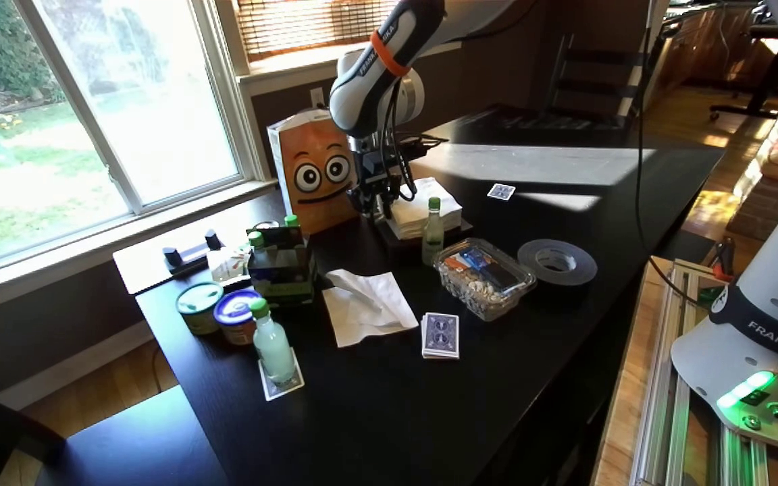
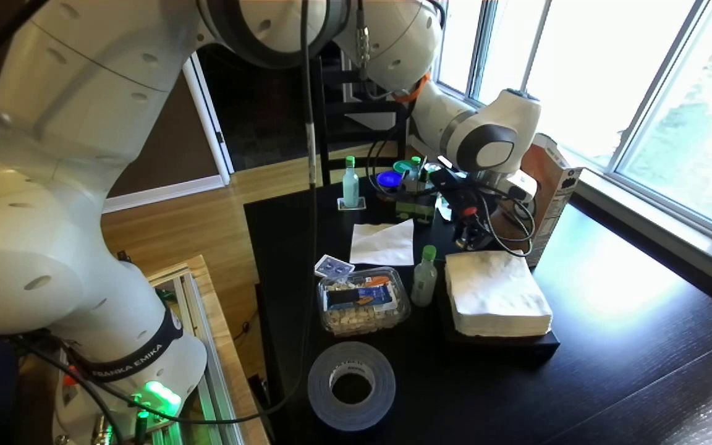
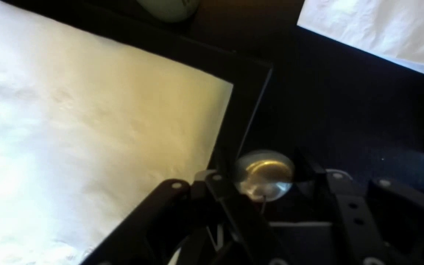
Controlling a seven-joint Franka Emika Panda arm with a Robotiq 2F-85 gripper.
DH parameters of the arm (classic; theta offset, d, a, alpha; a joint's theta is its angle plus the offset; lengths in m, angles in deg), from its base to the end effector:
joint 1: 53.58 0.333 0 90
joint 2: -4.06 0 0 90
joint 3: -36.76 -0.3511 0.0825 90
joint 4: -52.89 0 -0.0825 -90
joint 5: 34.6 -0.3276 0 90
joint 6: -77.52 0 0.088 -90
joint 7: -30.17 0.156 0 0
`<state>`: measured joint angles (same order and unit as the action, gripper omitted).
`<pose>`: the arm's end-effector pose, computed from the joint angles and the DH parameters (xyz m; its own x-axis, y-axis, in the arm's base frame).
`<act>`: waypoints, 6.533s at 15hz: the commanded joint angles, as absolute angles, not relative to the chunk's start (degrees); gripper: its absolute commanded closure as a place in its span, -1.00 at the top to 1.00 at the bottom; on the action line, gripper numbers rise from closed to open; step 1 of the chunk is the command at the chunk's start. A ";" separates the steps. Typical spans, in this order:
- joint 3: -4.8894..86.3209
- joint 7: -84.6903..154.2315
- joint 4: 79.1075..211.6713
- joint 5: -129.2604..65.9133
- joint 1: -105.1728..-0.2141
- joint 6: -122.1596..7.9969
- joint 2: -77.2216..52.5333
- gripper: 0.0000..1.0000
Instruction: Remove the paper weight from the top of the napkins on the right then remove some napkins from the stack and place them on the left side of the table.
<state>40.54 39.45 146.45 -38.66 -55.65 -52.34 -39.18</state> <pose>0.6513 -0.0572 0.1852 0.9491 -0.2920 -0.1177 -0.2923 -0.9562 0.0158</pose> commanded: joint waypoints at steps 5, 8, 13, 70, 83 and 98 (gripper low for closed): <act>35.79 33.15 140.44 -42.93 -59.00 -50.68 -43.01 -0.57; 35.47 32.33 137.04 -42.55 -58.99 -49.27 -46.21 -0.57; 35.63 33.39 131.27 -42.14 -58.21 -49.27 -52.04 -0.57; 45.46 50.74 145.98 -39.81 -56.70 -51.63 -37.64 -0.53; 41.86 41.58 154.43 -43.17 -59.69 -53.42 -28.14 -1.00; 43.01 45.96 147.98 -41.10 -57.92 -50.48 -34.99 0.64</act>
<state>41.79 42.80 151.74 -42.00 -58.97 -51.66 -31.82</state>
